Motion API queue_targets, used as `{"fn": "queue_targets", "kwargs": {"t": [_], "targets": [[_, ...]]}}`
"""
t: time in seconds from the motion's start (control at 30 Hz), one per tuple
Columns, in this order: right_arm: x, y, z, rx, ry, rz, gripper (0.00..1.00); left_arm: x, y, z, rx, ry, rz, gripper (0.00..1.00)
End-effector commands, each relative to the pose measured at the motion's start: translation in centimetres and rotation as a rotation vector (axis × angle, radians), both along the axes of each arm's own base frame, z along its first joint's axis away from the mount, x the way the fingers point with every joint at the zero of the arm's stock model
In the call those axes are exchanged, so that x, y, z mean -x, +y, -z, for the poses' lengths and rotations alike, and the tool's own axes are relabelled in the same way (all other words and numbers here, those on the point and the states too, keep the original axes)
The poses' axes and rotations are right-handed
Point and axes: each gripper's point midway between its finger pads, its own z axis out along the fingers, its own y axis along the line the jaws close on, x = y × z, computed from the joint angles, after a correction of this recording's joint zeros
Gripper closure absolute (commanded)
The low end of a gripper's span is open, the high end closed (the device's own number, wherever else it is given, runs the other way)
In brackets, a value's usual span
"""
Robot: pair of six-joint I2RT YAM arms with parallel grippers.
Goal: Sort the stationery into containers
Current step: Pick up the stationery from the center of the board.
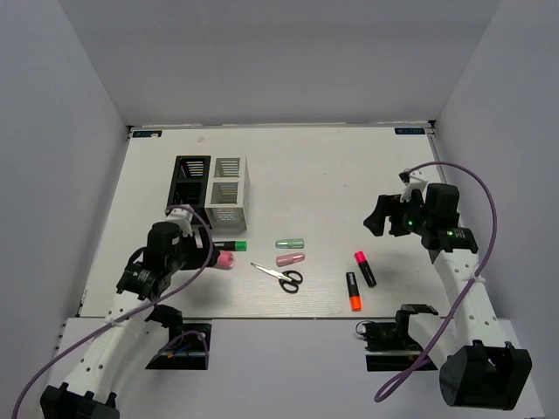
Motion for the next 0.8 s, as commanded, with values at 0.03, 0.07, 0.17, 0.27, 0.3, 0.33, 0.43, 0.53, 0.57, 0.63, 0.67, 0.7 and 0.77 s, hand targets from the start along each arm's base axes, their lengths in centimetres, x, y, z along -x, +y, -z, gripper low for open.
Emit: {"fn": "queue_targets", "kwargs": {"t": [0.03,0.07,0.17,0.27,0.3,0.33,0.43,0.53,0.57,0.63,0.67,0.7,0.77], "targets": [[1.0,0.8,-0.3,0.027,-0.056,-0.122,0.25,-2.1,-1.1,-3.0,0.099,-0.020,-0.061,0.12],[1.1,0.9,-0.3,0.028,-0.063,-0.129,0.55,-2.2,-1.1,-2.9,0.102,-0.007,-0.073,0.15],[1.5,1.0,-0.1,0.026,-0.059,-0.144,1.00,-2.7,-1.2,-2.6,0.160,0.057,-0.172,0.81],[1.4,1.1,-0.2,0.020,-0.048,-0.147,0.31,-2.7,-1.5,-1.6,0.171,0.138,-0.252,1.00],[1.8,1.1,0.1,0.022,-0.019,-0.154,0.10,-2.6,-2.2,-1.4,0.186,0.156,-0.271,1.00],[1.4,1.1,0.0,0.025,-0.015,-0.151,0.10,-2.9,-2.3,-1.4,0.173,0.165,-0.292,0.97],[1.2,0.3,0.4,0.047,0.018,-0.103,0.35,-3.4,-2.1,-2.3,0.084,0.172,-0.445,0.57],[1.3,0.6,0.4,0.034,0.027,-0.105,0.41,-3.5,0.2,-3.1,-0.039,0.116,-0.689,0.22],[1.3,0.6,0.3,0.029,0.027,-0.103,0.36,-2.5,1.1,-2.6,-0.111,0.153,-0.761,0.20],[1.3,0.5,0.1,0.032,0.024,-0.094,0.34,-2.8,1.8,-3.5,-0.082,0.124,-0.904,0.18],[1.1,0.2,-0.1,0.041,0.015,-0.078,0.33,-2.7,1.8,-3.7,-0.078,0.119,-0.934,0.17],[1.2,0.2,-0.1,0.043,0.017,-0.077,0.33,-1.8,2.9,-3.9,-0.132,0.129,-1.009,0.15],[1.2,0.1,-0.4,0.045,0.001,-0.071,0.29,-1.5,3.2,-3.7,-0.146,0.146,-1.133,0.14]]}}
